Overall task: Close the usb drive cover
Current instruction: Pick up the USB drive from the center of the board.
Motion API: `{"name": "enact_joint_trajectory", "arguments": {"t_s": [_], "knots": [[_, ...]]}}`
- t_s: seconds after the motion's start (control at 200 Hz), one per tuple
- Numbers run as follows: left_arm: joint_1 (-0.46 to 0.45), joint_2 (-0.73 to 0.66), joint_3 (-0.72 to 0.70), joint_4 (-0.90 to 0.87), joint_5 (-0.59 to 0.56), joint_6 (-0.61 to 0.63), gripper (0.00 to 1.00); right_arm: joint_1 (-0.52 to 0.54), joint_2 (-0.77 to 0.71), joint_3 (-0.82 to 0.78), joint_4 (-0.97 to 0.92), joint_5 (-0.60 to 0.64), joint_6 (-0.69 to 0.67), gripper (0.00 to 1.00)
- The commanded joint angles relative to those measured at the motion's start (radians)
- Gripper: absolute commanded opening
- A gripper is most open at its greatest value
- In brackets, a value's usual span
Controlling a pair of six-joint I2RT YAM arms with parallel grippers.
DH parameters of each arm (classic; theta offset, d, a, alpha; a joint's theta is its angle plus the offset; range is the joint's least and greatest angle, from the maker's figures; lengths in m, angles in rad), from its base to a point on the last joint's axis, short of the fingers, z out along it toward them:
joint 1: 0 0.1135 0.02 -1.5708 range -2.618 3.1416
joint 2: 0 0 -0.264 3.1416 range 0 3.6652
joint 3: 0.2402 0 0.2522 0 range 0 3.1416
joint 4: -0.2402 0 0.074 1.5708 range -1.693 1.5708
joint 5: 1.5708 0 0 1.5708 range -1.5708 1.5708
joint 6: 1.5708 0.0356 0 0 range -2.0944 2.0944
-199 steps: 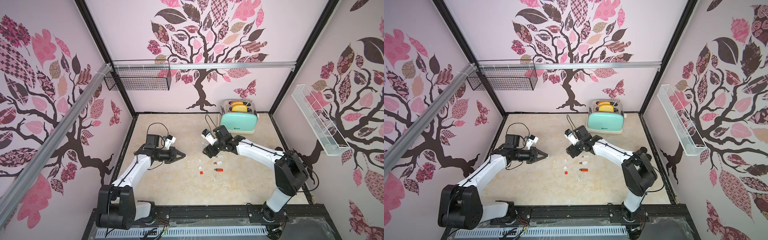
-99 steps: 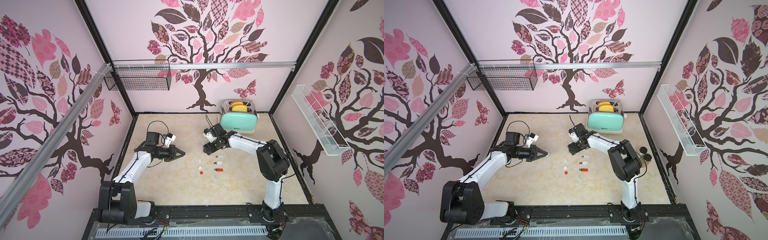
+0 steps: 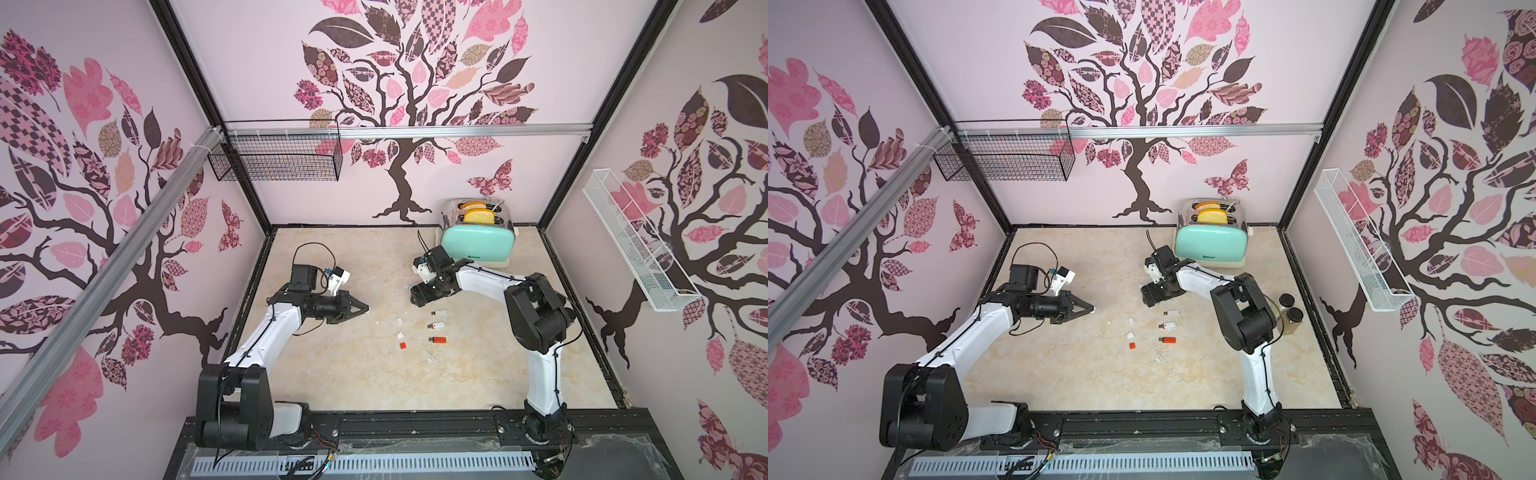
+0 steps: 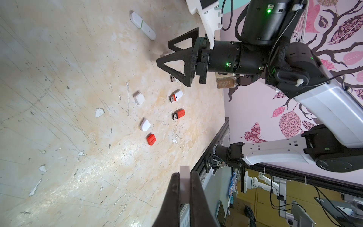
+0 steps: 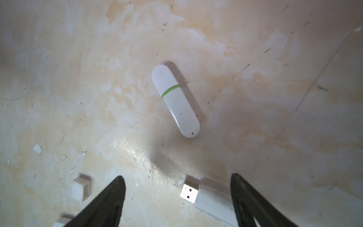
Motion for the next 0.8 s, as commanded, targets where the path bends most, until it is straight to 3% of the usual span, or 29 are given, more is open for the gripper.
{"name": "enact_joint_trajectory", "arguments": {"t_s": [0.0, 0.335, 0.795], "knots": [[0.009, -0.028, -0.001, -0.010, -0.009, 0.026, 0.00, -0.006, 0.012, 0.016, -0.002, -0.014, 0.010, 0.85], [0.019, -0.034, -0.022, 0.027, 0.008, 0.007, 0.00, -0.007, -0.030, -0.040, -0.005, 0.011, 0.011, 0.82], [0.027, -0.039, -0.017, 0.013, -0.018, 0.018, 0.00, -0.007, -0.076, -0.098, -0.051, 0.034, 0.007, 0.66]]}}
